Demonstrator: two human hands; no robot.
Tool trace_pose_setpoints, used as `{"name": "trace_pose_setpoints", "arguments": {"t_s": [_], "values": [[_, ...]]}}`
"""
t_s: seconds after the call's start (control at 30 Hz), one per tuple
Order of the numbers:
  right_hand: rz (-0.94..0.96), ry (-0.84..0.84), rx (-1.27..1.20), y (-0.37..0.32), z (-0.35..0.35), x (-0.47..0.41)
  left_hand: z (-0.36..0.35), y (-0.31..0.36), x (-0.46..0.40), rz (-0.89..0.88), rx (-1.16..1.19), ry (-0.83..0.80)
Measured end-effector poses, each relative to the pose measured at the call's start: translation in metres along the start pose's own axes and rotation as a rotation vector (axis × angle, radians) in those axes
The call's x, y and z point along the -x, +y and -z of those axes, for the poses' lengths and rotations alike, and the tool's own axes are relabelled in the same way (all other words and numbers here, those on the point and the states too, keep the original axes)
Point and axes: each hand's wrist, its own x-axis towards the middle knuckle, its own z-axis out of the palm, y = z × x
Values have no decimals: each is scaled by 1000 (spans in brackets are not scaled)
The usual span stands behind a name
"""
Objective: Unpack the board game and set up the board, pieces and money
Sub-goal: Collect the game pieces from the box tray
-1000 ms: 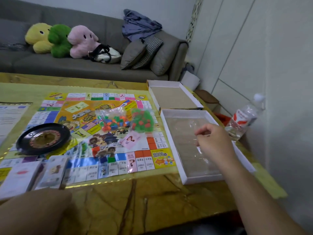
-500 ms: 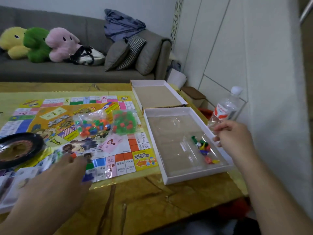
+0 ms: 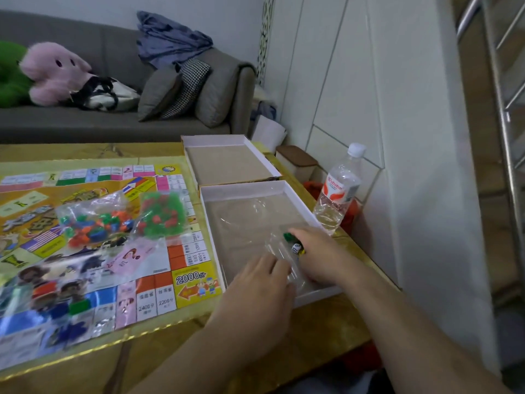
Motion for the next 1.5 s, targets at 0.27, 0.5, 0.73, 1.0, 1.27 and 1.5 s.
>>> {"name": "trace_pose_setpoints", "arguments": {"t_s": [0.27,0.5,0.73,1.0,1.27,1.5], "values": [[41,-174,29,27,11,3,-21,-1,-8,89,-197,-87],[134,1,95,37,-18,24,-19,3,-11,99,-216,-103],[166,119,161,32,-22,28,-22,2,-10,107,-207,-105],[29,101,17,17,-10,5,-18,5,-8,127,-162,-51],[-413,350,-1215,18,15,-3,-18,3,-9,186,-2,-6],[-327,109,-1695,-29,13,12,11,24,-23,588,1110,320]]}}
